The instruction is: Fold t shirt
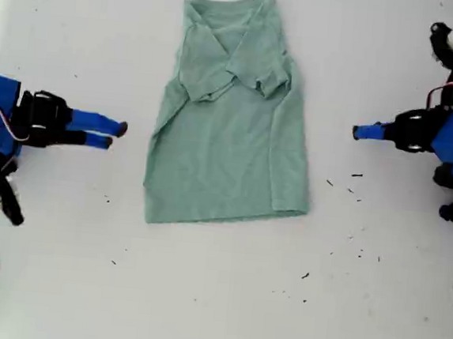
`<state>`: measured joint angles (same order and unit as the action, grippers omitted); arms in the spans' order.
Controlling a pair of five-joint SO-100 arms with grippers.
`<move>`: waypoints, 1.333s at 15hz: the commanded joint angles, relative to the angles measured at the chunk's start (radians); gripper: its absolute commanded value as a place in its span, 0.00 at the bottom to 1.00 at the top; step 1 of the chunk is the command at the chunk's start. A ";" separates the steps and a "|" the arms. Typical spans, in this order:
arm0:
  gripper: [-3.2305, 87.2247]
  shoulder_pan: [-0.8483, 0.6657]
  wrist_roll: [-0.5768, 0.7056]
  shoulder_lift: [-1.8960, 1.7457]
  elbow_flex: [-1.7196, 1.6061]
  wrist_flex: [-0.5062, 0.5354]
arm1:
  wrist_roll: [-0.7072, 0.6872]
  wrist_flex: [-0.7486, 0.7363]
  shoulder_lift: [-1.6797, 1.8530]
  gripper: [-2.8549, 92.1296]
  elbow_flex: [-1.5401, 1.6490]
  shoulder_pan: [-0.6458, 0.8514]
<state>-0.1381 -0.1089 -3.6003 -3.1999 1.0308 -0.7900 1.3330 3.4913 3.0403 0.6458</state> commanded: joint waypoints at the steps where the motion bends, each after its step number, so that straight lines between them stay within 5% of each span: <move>1: 0.03 -0.040 -0.077 -0.008 0.006 0.009 | -0.014 0.005 0.014 0.20 0.066 -0.005; 3: 0.03 0.055 0.046 -0.008 0.083 -0.044 | -0.014 0.005 0.014 0.20 0.066 -0.005; 5: 0.03 0.029 -0.014 0.115 0.198 0.017 | -0.014 0.005 0.014 0.20 0.066 -0.005; 7: 0.03 0.146 -0.175 0.604 0.483 0.066 | -0.014 0.005 0.014 0.20 0.066 -0.005; 10: 0.03 0.310 -0.327 1.183 1.112 0.302 | -0.005 0.005 0.014 0.20 0.066 -0.003; 12: 0.03 0.334 -0.287 1.381 1.347 0.397 | 0.221 0.005 0.014 0.20 0.066 -0.012; 13: 0.03 0.322 -0.227 1.428 1.341 0.362 | 0.285 0.005 0.014 0.20 0.066 -0.021; 15: 0.30 0.314 -0.202 1.505 1.342 0.316 | 0.287 0.005 0.014 0.20 0.066 -0.049; 17: 0.33 0.287 -0.187 1.562 1.312 0.295 | 0.295 0.005 0.014 0.20 0.066 -0.057; 20: 0.34 0.229 -0.137 1.660 1.167 0.127 | 0.298 0.005 0.014 0.20 0.066 -0.060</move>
<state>0.1350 -0.2638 -1.9650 -2.0110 1.2287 -0.5031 1.3330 3.4913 3.0403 0.5967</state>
